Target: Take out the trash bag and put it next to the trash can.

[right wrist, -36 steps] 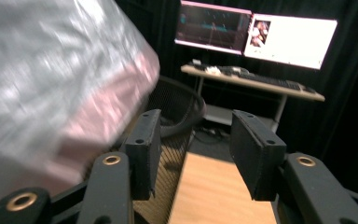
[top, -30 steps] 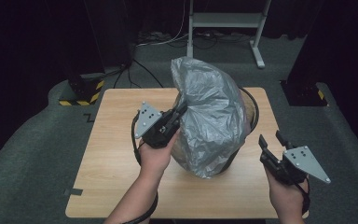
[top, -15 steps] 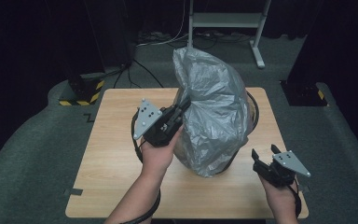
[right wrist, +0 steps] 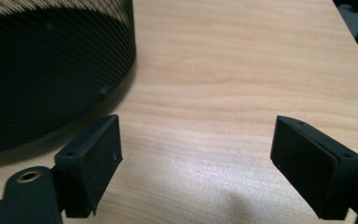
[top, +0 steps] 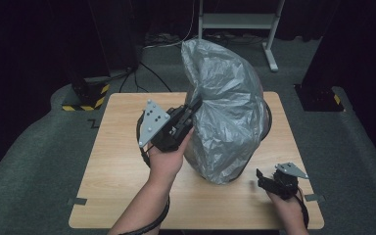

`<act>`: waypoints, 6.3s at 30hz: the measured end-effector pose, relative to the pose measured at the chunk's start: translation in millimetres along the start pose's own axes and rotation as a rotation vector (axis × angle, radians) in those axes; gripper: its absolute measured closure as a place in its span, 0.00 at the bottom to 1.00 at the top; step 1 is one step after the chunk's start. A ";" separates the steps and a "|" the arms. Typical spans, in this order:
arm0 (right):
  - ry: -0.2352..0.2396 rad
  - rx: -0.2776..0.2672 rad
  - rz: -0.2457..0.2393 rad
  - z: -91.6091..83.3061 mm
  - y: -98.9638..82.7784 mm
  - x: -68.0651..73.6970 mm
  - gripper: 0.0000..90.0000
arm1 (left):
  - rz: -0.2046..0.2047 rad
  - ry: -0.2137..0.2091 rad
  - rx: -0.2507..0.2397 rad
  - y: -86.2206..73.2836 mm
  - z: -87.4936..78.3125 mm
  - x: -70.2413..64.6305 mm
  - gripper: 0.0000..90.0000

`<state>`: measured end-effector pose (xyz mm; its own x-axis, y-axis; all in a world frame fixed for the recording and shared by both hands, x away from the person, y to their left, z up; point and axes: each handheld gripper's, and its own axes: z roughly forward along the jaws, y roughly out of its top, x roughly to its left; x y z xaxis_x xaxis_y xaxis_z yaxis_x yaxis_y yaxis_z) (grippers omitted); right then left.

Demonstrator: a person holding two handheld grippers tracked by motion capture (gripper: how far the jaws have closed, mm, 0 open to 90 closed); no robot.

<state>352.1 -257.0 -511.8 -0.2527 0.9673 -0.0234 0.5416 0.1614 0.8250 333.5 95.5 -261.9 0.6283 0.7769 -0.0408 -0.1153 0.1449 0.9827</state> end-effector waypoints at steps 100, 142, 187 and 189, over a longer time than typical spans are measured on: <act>0.015 0.149 0.007 16.8 -4.0 3.6 0.16 | 0.046 0.172 -0.252 82.7 -63.1 59.3 0.99; 0.035 0.158 -0.014 22.0 -0.6 5.1 0.12 | -0.018 0.365 0.172 -47.9 -54.7 140.8 0.99; 0.043 0.157 -0.028 22.5 -0.6 6.7 0.11 | -0.012 0.284 0.529 -130.2 -62.8 99.1 0.21; 0.042 0.157 -0.027 22.6 -0.5 6.9 0.11 | -0.024 0.293 0.545 -137.0 -78.1 100.6 0.20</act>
<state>368.2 -246.0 -525.1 -0.3006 0.9536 -0.0184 0.6520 0.2195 0.7258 352.4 201.7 -414.8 0.3799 0.9243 -0.0364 0.3546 -0.1091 0.9286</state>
